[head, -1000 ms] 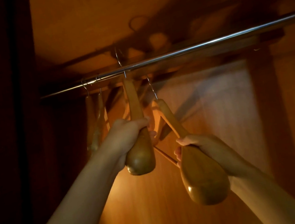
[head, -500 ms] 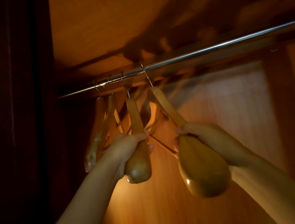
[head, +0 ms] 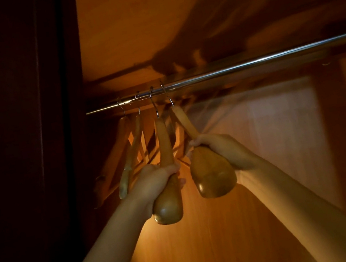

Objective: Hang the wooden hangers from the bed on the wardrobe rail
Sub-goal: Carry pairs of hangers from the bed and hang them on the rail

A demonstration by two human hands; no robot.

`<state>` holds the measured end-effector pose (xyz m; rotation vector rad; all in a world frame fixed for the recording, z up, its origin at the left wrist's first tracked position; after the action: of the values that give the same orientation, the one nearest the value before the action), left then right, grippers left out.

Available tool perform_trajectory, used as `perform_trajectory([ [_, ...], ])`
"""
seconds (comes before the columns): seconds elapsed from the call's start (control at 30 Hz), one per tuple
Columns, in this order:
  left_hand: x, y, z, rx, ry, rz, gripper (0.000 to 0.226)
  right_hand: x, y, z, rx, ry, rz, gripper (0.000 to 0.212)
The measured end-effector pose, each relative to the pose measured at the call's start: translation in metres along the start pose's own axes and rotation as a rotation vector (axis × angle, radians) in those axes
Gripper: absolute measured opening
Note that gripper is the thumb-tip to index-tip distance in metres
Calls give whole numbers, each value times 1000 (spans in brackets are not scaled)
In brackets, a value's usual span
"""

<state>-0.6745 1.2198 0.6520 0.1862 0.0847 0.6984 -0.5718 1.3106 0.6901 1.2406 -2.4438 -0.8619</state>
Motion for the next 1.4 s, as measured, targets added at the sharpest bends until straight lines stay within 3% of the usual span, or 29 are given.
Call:
perform_trajectory([
  [0.13,-4,8,-10,17,-27,23,38,-2,-5,15,84,52,-32,10],
  [0.33,-3,8,-16,11,-7,38,49,-3,-16,23,47,47,-9,11],
  [0.5,3,0,-10,47,61,56,24,-8,-24,26,71,-24,-4,30],
  [0.6,8,-4,-9,77,70,99,27,-16,-31,27,81,-73,23,43],
  [0.7,17,-16,-10,153,58,101,11,-26,-39,30,101,-34,69,55],
  [0.8,20,-34,-19,232,22,98,25,-34,-58,35,50,28,100,63],
  [0.93,14,-55,-53,269,-32,105,62,-49,-100,61,74,145,189,42],
  [1.13,-2,-64,-153,-7,8,67,74,-64,-169,140,332,-35,225,16],
  [1.4,-8,-108,-328,-410,119,-30,49,-58,-312,267,698,-232,269,36],
])
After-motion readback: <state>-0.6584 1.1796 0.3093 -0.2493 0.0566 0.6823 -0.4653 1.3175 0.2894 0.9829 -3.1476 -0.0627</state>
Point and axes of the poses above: each hand's wrist, its own y-axis towards the middle knuckle, its own x-axis out of the palm, z = x × y, the point moved 7 cm from there along y, towards the middle knuckle, and after that the axes turned 8 degrees about -x, right-handed, at the moved point
